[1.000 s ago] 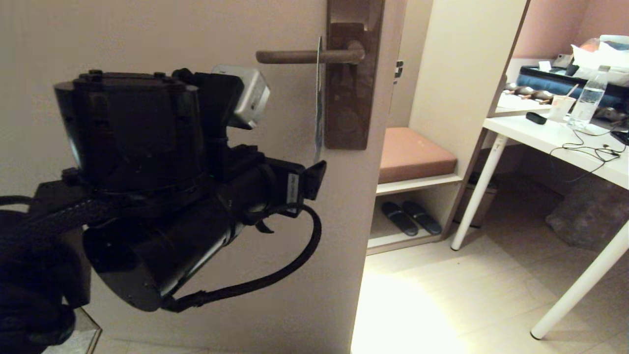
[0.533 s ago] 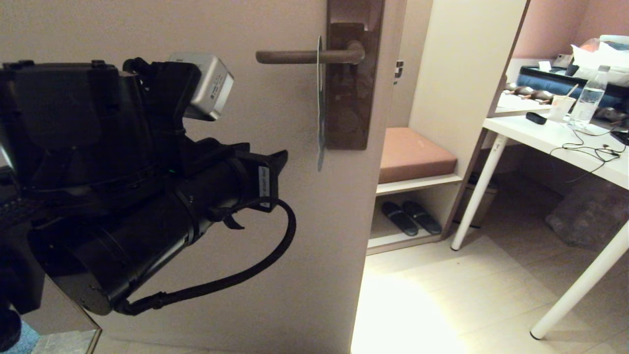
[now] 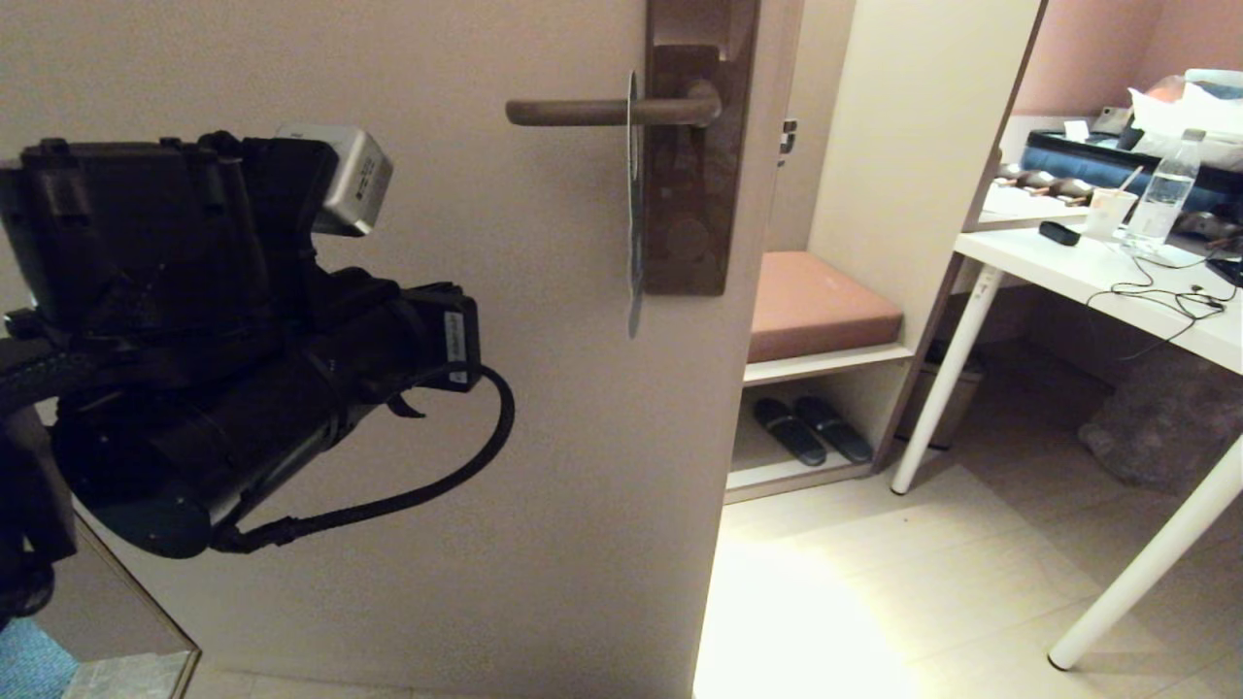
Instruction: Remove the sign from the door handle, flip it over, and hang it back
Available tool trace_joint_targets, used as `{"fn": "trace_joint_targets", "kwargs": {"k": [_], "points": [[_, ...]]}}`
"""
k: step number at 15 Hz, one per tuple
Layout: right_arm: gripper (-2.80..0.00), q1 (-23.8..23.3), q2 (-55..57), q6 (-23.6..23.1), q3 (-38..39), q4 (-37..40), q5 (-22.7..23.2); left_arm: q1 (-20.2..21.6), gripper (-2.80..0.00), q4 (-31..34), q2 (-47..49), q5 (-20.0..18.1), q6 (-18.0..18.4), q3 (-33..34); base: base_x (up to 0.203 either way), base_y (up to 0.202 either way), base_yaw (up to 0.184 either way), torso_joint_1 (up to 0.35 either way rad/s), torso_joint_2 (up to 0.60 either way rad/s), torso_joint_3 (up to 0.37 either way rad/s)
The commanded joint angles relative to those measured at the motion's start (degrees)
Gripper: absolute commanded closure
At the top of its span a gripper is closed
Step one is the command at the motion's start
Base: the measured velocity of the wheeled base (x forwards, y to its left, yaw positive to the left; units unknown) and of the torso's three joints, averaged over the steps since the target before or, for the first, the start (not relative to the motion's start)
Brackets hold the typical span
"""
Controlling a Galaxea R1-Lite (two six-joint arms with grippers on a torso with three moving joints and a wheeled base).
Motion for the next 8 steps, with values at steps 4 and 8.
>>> {"fn": "trace_joint_targets", "kwargs": {"k": [4,8], "points": [[0.0,0.0,0.05,0.01,0.03,0.06,0.0,9.08,0.0,-0.25,0.89,-0.14,-0.33,4.1,0.0,0.0,0.0,0.0,0.0,0.0],[0.0,0.0,0.05,0.01,-0.02,0.0,0.0,10.99,0.0,-3.39,0.82,-0.14,3.16,4.54,0.0,0.0,0.0,0.0,0.0,0.0]]}}
